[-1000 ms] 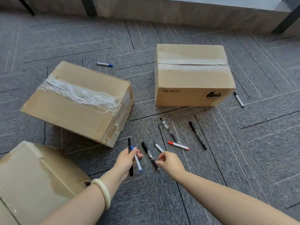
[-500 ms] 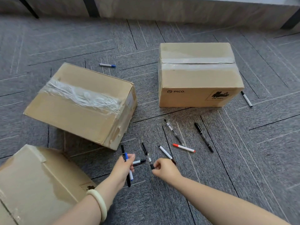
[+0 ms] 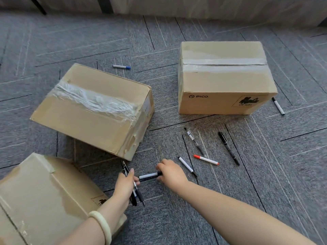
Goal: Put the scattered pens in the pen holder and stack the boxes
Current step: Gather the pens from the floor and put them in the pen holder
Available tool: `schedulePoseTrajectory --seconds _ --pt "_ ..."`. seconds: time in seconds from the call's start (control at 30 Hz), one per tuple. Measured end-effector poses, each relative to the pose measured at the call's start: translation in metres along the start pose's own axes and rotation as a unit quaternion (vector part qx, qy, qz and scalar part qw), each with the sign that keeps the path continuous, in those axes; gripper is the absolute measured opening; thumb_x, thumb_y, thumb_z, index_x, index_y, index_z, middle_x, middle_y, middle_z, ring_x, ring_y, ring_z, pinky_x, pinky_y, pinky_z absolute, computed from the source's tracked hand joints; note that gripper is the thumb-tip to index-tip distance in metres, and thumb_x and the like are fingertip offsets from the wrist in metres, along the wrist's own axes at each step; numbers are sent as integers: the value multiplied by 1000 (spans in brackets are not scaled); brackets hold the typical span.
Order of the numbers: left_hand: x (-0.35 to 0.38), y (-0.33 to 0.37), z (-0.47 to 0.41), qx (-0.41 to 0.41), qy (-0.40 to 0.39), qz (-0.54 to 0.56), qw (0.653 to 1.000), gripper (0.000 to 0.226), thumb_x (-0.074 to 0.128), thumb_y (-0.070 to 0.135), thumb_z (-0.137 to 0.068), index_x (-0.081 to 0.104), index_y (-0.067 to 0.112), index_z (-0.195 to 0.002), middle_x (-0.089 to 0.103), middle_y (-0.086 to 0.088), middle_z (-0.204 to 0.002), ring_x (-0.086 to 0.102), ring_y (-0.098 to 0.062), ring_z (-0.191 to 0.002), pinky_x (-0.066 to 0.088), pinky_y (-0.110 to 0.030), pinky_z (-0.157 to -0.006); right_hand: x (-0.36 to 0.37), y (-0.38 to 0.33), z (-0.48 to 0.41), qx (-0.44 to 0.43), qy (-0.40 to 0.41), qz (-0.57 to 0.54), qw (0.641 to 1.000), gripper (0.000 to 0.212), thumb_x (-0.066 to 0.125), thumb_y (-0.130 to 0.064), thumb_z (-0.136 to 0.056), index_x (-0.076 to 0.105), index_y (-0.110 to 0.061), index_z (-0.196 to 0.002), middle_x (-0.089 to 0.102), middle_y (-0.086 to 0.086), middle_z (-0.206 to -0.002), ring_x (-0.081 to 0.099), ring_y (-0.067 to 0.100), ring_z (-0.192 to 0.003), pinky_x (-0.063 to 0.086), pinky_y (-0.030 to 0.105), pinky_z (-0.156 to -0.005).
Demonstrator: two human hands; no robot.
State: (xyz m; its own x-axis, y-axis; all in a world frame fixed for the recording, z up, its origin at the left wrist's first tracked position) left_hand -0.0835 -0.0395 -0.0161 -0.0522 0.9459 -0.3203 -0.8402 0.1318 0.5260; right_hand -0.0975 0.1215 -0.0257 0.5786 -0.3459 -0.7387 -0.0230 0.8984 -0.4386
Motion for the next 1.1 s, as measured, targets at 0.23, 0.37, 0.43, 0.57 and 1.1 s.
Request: schedulePoseTrajectory --seconds 0.23,0.37,0.43,0.57,1.1 --pt "-8 -9 -5 -7 -9 41 999 50 45 22 -98 27 2 -140 51 -7 -68 54 -20 -60 49 -40 -75 18 -6 -12 -13 4 106 994 26 51 -9 -90 54 -6 -116 54 14 -119 49 32 -112 38 40 -92" --pt "2 -6 0 -2 -42 65 997 16 45 17 -97 43 7 -109 40 -7 -67 40 -18 -55 43 -31 -54 11 16 5 106 0 -103 989 16 53 -26 -92 61 -13 -97 62 5 -97 56 23 -82 41 33 -71" --pt "15 1 2 18 -63 70 995 5 45 15 -97 46 10 -98 38 -6 -66 38 -17 -55 41 -30 -53 11 22 17 132 -5 -234 963 10 56 -26 -91 59 -18 -88 60 -2 -81 53 15 -67 42 30 -60" --pt "47 19 8 59 -117 59 990 6 51 17 -95 50 14 -90 44 -5 -68 44 -17 -60 41 -30 -59 9 16 30 116 3 -296 948 7 61 -27 -87 60 -22 -84 58 -7 -74 53 13 -71 43 26 -65" --pt "82 28 9 3 -150 75 986 15 51 22 -95 49 8 -90 50 -8 -66 53 -22 -59 52 -40 -70 -25 93 44 247 80 -70 963 36 64 -34 -85 54 -11 -110 61 7 -108 61 26 -95 49 36 -77"
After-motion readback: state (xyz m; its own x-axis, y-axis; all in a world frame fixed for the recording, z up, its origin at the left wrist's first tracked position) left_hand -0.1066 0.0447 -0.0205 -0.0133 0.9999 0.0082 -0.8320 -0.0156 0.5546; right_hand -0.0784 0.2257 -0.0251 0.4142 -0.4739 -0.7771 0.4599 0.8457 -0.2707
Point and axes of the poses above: each hand's wrist, its own z-axis away from the middle knuckle, its own x-axis out of the palm, y = z × x, the point moved 4 cm from there along -z, towards the middle knuckle
